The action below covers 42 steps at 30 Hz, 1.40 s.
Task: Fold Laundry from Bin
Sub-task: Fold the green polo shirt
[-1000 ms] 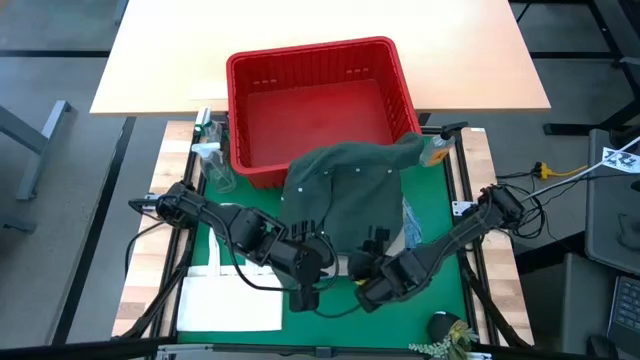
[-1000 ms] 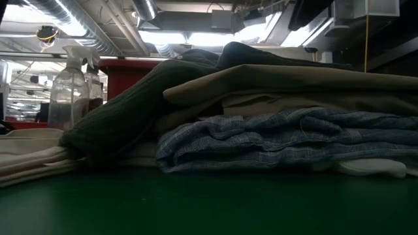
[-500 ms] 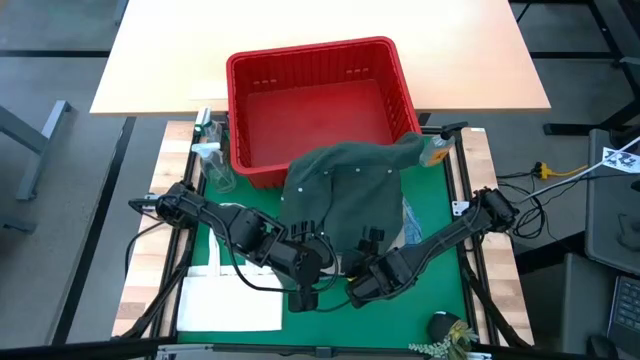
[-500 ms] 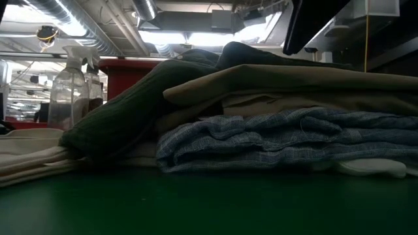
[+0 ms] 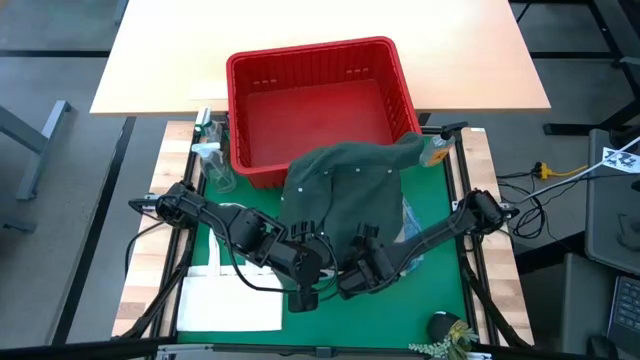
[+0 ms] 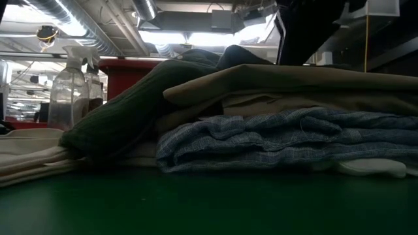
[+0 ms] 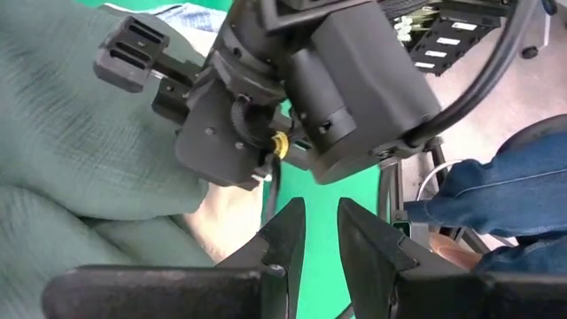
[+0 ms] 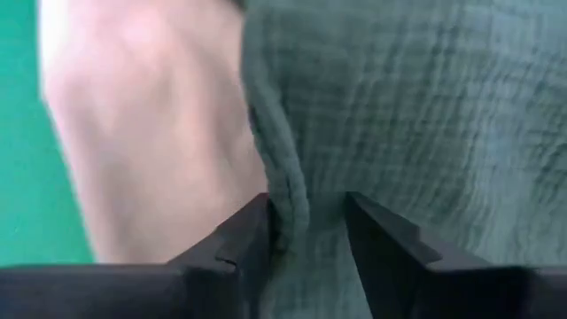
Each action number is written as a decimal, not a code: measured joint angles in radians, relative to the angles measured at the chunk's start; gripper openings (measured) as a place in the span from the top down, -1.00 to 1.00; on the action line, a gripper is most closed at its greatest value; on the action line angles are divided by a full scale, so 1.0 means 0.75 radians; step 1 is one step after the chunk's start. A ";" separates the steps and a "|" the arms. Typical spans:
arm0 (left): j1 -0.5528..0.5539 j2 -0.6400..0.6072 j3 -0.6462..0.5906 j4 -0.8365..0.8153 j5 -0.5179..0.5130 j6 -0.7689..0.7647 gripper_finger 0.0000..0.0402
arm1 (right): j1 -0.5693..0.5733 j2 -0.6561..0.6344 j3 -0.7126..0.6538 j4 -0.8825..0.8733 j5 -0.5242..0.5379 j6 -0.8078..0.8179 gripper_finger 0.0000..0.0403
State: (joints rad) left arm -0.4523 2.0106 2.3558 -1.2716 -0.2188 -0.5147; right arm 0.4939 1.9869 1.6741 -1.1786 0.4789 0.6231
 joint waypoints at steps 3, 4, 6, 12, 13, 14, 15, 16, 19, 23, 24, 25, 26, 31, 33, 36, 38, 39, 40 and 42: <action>-0.001 0.000 0.000 0.000 0.000 0.000 0.68 | -0.007 0.000 0.000 -0.005 0.000 -0.003 0.46; -0.001 0.000 0.000 0.000 0.000 0.000 0.68 | -0.006 0.000 0.000 -0.011 0.000 -0.004 0.56; -0.003 0.000 0.000 0.000 0.003 -0.003 0.68 | -0.006 -0.002 0.000 -0.019 -0.001 -0.004 0.76; -0.015 -0.007 0.000 -0.069 0.125 -0.053 0.70 | 0.014 -0.020 0.000 -0.114 -0.027 -0.002 0.89; -0.021 -0.009 0.000 -0.085 0.142 -0.076 0.71 | 0.016 -0.028 0.004 -0.122 -0.043 -0.002 0.89; -0.030 -0.012 0.000 -0.108 0.157 -0.092 0.73 | 0.029 -0.037 0.005 -0.140 -0.063 -0.001 0.89; -0.040 -0.014 0.000 -0.129 0.168 -0.109 0.74 | 0.037 -0.043 0.015 -0.166 -0.079 0.000 0.92; -0.053 -0.016 0.000 -0.142 0.176 -0.124 0.75 | 0.046 -0.048 0.030 -0.187 -0.091 0.000 0.95; -0.104 -0.017 0.000 -0.181 0.163 -0.179 0.78 | 0.087 -0.085 0.087 -0.249 -0.093 0.000 0.97; -0.190 -0.017 0.000 -0.170 -0.038 -0.240 0.81 | 0.138 -0.132 0.174 -0.332 -0.106 0.008 0.94; -0.212 -0.015 0.000 -0.169 -0.104 -0.269 0.82 | 0.151 -0.142 0.195 -0.357 -0.107 0.013 0.96; -0.230 -0.012 0.000 -0.169 -0.165 -0.302 0.82 | 0.164 -0.154 0.217 -0.375 -0.107 0.018 0.97; -0.253 -0.010 0.000 -0.170 -0.216 -0.331 0.82 | 0.179 -0.162 0.241 -0.390 -0.107 0.027 0.98; -0.335 0.037 0.000 -0.164 -0.279 -0.389 0.81 | 0.238 -0.204 0.343 -0.478 -0.114 0.039 0.96; -0.354 0.071 0.000 -0.168 -0.284 -0.452 0.79 | 0.258 -0.222 0.375 -0.503 -0.117 0.056 0.98; -0.367 0.128 0.000 -0.172 -0.287 -0.528 0.68 | 0.278 -0.242 0.404 -0.524 -0.115 0.073 0.98; -0.367 0.171 0.000 -0.175 -0.287 -0.554 0.58 | 0.288 -0.255 0.407 -0.524 -0.113 0.074 0.97; -0.367 0.192 0.000 -0.174 -0.285 -0.561 0.53 | 0.288 -0.256 0.407 -0.525 -0.112 0.075 0.97; -0.367 0.212 0.000 -0.174 -0.277 -0.562 0.47 | 0.288 -0.257 0.407 -0.525 -0.114 0.074 0.97; -0.362 0.249 -0.001 -0.175 -0.255 -0.561 0.36 | 0.287 -0.257 0.407 -0.524 -0.122 0.072 0.99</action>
State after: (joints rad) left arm -0.7234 2.1973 2.3554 -1.4027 -0.4099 -0.9357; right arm 0.7094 1.7943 1.9797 -1.5715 0.3875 0.6773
